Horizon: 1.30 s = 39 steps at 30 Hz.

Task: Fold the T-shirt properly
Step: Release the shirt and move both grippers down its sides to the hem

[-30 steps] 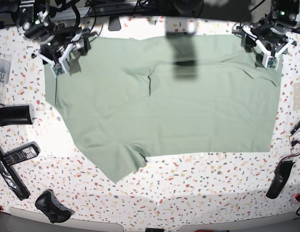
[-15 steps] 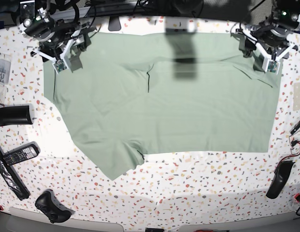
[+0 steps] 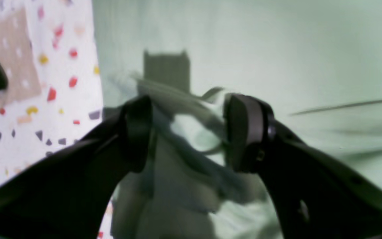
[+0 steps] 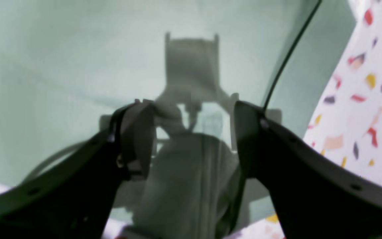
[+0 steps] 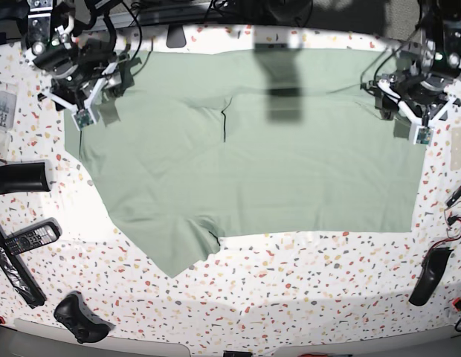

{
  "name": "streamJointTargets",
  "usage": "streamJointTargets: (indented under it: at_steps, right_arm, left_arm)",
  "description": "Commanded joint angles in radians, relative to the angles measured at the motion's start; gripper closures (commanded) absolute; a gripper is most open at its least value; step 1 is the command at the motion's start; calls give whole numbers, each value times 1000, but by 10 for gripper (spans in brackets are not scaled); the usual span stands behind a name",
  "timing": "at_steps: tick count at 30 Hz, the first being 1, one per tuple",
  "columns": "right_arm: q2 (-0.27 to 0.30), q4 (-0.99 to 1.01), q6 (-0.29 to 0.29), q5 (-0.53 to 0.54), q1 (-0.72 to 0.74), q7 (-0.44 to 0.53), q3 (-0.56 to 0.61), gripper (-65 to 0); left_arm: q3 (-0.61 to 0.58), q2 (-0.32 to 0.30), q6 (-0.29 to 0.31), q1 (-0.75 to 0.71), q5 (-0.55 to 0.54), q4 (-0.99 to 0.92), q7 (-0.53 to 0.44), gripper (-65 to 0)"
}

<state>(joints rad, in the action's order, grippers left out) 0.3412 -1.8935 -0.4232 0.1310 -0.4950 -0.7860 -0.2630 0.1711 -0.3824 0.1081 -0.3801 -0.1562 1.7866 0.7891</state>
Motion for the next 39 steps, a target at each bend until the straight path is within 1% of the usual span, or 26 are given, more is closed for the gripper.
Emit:
streamJointTargets:
  at_steps: [1, 4, 7, 9, 12, 16, 18, 21, 23, 25, 28, 31, 34, 37, 39]
  right_arm:
    - [11, -17, 5, 3, 11, 16, -6, -366]
    - [11, -19, 5, 3, 41, 19, -6, -366]
    - [11, -34, 5, 2, 87, 14, -6, -366]
    - [11, -45, 5, 3, 127, -18, -6, -366]
    - [11, -48, 5, 3, 196, -76, -6, -366]
    - [11, -48, 10, 4, 277, -90, -6, -366]
    - [10, -48, 13, 11, 312, -95, -6, -366]
    - [11, -48, 12, 70, 356, -137, -6, -366]
    - [11, -48, 12, 124, 380, -175, -6, -366]
    - [10, -48, 12, 172, 395, -198, -6, -366]
    - [10, -47, 11, 213, 397, -202, -6, -366]
    - [10, -47, 11, 221, 397, -207, -6, -366]
    - [10, -48, 11, 221, 397, -212, -6, -366]
    - [10, -47, 11, 221, 397, -225, -6, -366]
    - [10, -47, 11, 221, 397, -225, -6, -366]
  left_arm:
    - [7, -14, -8, 25, 24, -6, -32, -335]
    - [7, -15, -8, 76, 71, -27, -66, -335]
    - [7, -17, -7, 141, 78, -22, -156, -335]
    - [7, -19, -7, 195, 78, -22, -192, -335]
    - [7, -20, -5, 288, 78, -26, -192, -335]
    - [6, -19, 35, 432, 66, -110, -194, -335]
    - [6, -19, 62, 507, 30, -213, -212, -335]
    - [6, -20, 150, 625, 3, -417, -244, -335]
    - [6, -20, 190, 706, -21, -560, -245, -335]
    - [6, -21, 196, 785, -51, -700, -273, -335]
    - [6, -26, 200, 894, -79, -904, -340, -335]
    - [6, -40, 200, 1007, -107, -1150, -365, -335]
    - [6, -55, 199, 1102, -116, -1400, -458, -335]
    - [6, -65, 200, 1154, -96, -1579, -549, -335]
    - [6, -67, 200, 1158, -79, -1630, -593, -335]
